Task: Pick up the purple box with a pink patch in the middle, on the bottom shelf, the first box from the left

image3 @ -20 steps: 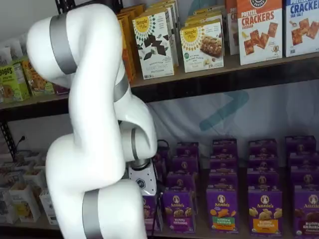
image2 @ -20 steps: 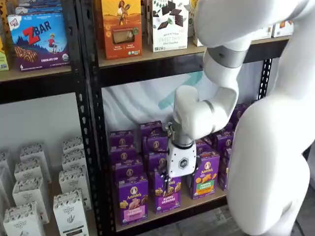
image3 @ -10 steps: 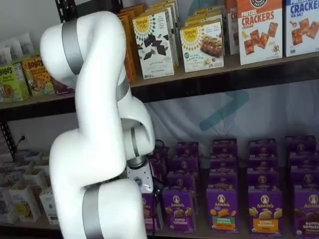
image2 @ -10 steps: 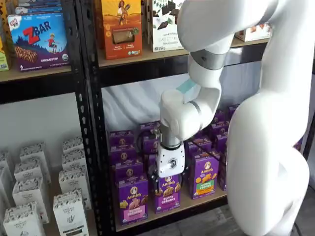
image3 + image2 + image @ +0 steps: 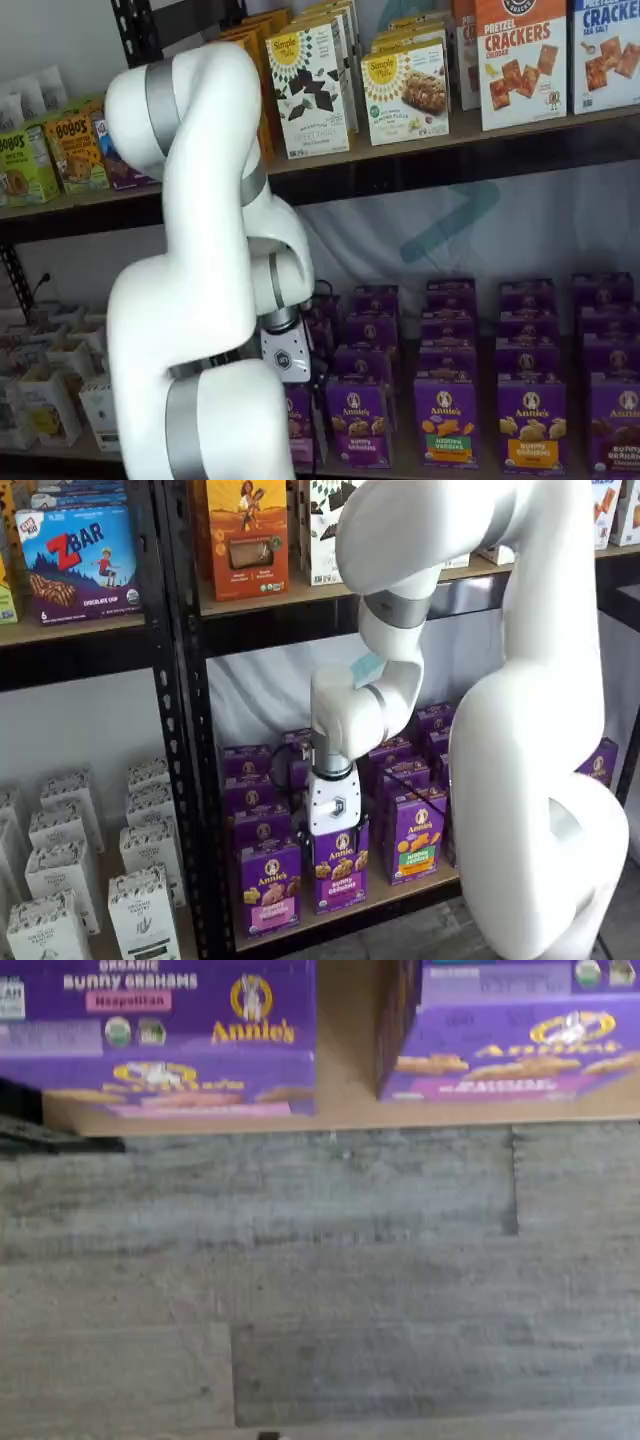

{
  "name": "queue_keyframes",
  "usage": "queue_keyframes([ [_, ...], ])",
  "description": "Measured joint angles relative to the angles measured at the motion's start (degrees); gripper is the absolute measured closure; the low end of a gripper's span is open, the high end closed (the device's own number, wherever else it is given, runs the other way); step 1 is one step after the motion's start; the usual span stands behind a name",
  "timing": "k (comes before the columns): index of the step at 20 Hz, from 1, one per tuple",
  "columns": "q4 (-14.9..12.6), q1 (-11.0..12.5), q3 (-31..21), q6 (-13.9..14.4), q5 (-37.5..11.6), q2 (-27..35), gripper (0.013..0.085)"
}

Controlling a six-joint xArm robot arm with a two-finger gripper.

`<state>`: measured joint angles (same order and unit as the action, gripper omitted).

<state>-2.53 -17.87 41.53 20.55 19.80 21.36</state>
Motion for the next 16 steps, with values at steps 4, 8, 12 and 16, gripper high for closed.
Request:
queue_keyframes([
  [4, -1.01, 0.57, 4.62, 0.39, -1.06, 4.92, 0.0130],
  [8, -1.80, 0.94, 8.41, 0.74, -2.44, 8.93, 0.0130],
  [12, 0.32, 0.78, 11.54, -1.14, -3.39, 11.85, 0.0130],
  [16, 0.56, 0.56, 14.14, -1.16, -3.62, 13.94, 0.0130],
])
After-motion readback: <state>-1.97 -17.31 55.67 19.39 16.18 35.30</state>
